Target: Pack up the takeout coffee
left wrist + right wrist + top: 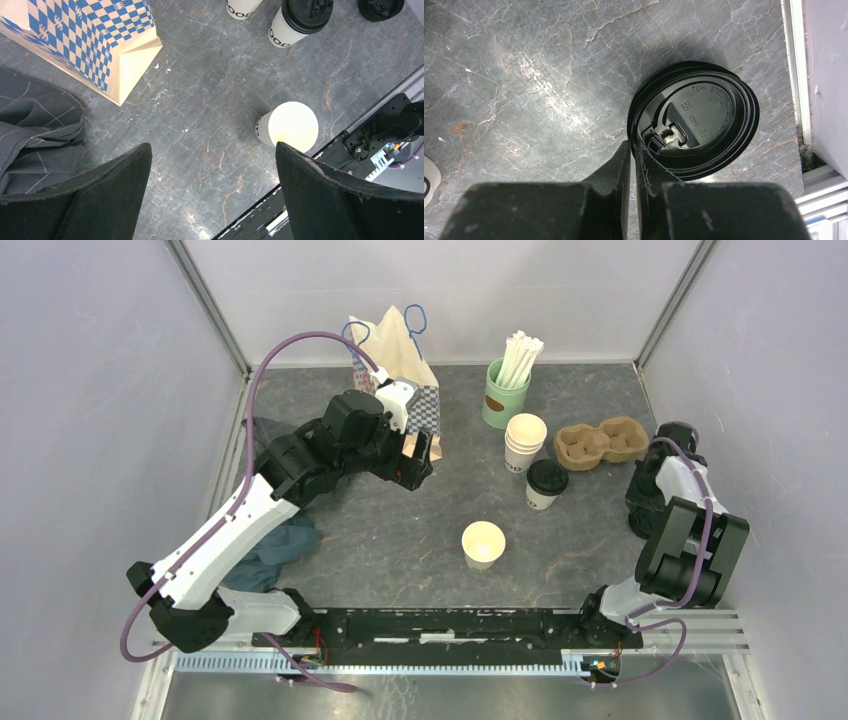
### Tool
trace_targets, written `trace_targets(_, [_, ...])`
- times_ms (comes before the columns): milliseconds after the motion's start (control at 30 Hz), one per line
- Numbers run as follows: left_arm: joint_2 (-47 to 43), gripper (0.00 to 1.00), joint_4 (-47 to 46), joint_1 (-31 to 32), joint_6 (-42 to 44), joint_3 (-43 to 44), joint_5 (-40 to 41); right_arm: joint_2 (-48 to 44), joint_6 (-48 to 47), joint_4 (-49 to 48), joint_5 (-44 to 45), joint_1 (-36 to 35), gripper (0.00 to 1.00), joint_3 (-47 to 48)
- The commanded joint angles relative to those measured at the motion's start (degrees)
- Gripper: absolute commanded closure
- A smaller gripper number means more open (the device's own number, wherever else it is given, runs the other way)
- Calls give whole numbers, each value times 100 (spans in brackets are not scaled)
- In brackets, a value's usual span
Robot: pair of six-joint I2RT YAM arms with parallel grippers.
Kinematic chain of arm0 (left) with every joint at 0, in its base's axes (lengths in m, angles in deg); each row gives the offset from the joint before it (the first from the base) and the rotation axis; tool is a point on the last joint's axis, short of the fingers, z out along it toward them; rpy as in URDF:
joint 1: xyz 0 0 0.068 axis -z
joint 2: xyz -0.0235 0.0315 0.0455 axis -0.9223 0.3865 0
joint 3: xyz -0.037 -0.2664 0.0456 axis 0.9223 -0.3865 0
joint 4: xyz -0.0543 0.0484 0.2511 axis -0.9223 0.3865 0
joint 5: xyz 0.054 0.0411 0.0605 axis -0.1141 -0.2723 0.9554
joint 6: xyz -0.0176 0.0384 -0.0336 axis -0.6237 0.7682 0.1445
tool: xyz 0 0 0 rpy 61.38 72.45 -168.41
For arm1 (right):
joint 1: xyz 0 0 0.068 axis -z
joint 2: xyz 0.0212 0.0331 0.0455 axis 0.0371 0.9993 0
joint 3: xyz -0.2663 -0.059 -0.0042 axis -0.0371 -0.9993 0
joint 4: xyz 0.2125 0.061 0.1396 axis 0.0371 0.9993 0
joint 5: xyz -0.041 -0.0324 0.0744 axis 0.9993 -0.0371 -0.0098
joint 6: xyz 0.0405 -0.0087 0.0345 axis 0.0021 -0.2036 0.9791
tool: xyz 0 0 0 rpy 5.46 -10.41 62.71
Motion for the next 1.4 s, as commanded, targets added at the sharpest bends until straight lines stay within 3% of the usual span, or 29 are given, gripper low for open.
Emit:
trace_targets(0, [26,0,-114,21,294,101,5,22,-49,-131,1,27,90,204])
trace_targets(300, [28,0,-104,30,307,106,34,92,-67,-137,-3,27,100,232])
trace_targets(1133, [156,0,-71,241,156,415,-125,-1286,399,518,616,-449,100,625])
trace_targets(1367, [239,0,-70,145,-83,649,-353,-1782,436,482,-281,-892,100,1295])
